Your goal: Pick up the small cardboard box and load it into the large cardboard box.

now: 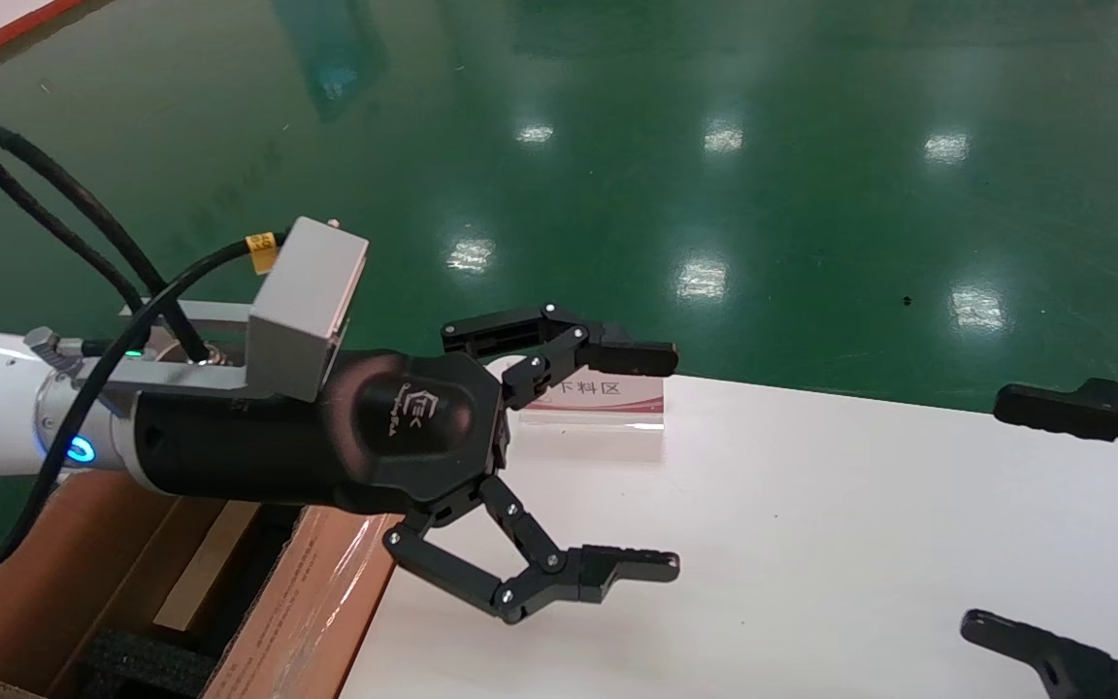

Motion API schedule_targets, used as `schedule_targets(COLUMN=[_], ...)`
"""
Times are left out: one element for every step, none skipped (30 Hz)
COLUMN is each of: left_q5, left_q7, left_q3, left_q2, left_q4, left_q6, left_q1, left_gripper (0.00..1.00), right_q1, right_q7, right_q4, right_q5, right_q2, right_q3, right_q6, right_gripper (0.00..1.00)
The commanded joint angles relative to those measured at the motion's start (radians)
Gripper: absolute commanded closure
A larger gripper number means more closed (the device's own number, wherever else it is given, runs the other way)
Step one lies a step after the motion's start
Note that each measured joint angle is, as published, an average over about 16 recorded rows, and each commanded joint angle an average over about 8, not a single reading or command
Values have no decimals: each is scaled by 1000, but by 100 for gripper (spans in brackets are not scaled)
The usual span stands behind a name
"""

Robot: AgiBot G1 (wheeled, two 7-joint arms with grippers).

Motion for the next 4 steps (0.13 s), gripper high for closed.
schedule_targets(left_q5=[0, 0, 0, 0], left_q7=[0, 0, 0, 0], left_q3=[1, 1, 1, 1], left_q2=[0, 0, 0, 0], left_q4=[0, 0, 0, 0], left_q6=[0, 0, 0, 0], left_q1=[-1, -1, -1, -1], left_gripper=[0, 0, 0, 0], right_q1=[0, 0, 0, 0], right_q7=[0, 0, 0, 0], right_q4=[0, 0, 0, 0], right_q5=[0, 0, 0, 0], right_q2=[0, 0, 0, 0], right_q3=[0, 0, 0, 0], right_q6=[0, 0, 0, 0], right_gripper=[0, 0, 0, 0])
